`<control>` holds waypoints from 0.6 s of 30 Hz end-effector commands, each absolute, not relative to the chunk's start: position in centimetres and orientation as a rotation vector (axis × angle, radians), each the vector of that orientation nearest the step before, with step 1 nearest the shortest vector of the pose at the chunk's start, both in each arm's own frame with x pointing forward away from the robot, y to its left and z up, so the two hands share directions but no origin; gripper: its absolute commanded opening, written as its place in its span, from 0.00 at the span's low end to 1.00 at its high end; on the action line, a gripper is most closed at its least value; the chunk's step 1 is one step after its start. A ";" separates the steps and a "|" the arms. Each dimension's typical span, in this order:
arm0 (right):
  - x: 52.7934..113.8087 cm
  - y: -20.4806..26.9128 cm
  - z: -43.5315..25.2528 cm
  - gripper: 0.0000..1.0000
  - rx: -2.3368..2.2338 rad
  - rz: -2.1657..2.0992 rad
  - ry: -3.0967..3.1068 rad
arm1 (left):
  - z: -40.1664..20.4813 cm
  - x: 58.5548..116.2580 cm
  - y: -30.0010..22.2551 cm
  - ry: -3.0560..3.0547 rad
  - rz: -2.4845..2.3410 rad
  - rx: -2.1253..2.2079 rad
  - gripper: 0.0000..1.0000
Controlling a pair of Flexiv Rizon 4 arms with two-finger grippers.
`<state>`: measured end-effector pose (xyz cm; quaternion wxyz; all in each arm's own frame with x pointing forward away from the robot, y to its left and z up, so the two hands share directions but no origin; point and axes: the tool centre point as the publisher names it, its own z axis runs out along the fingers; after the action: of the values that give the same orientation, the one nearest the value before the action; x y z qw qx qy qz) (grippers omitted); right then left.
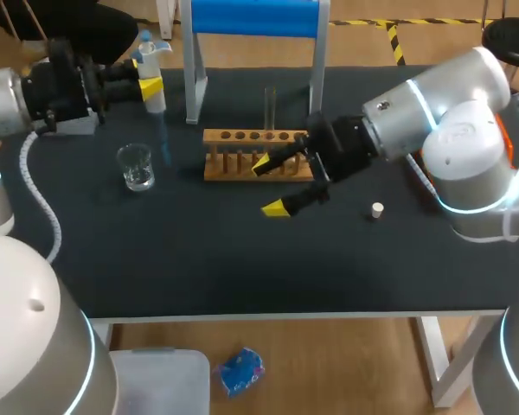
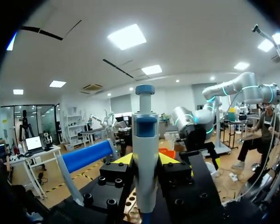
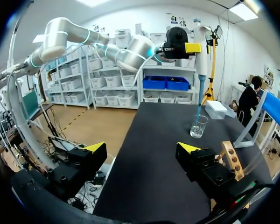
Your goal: Invert the test tube, pick up the pipette, mount the tip to pipette, aspirate from beaker and dispense into the tube, eject the tip, return the pipette, and cap with the stopper.
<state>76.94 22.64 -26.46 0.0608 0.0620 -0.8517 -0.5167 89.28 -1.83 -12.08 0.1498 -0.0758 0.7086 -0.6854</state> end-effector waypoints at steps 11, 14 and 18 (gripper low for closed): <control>78.4 26.9 -28.4 1.00 0.086 -1.488 -2.728 | -14.0 92.1 2.3 2.022 -1.900 -0.254 0.00; 79.0 27.8 -29.3 1.00 0.063 -1.505 -2.741 | -14.4 92.6 2.8 2.012 -1.891 -0.255 0.00; 79.8 28.7 -30.4 1.00 0.045 -1.523 -2.795 | -14.8 93.2 3.6 2.005 -1.889 -0.261 0.00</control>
<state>79.77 26.72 -28.63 -0.0066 0.0190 -0.8788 -0.4768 92.71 3.32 -14.47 0.1879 -0.0963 0.7138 -0.6678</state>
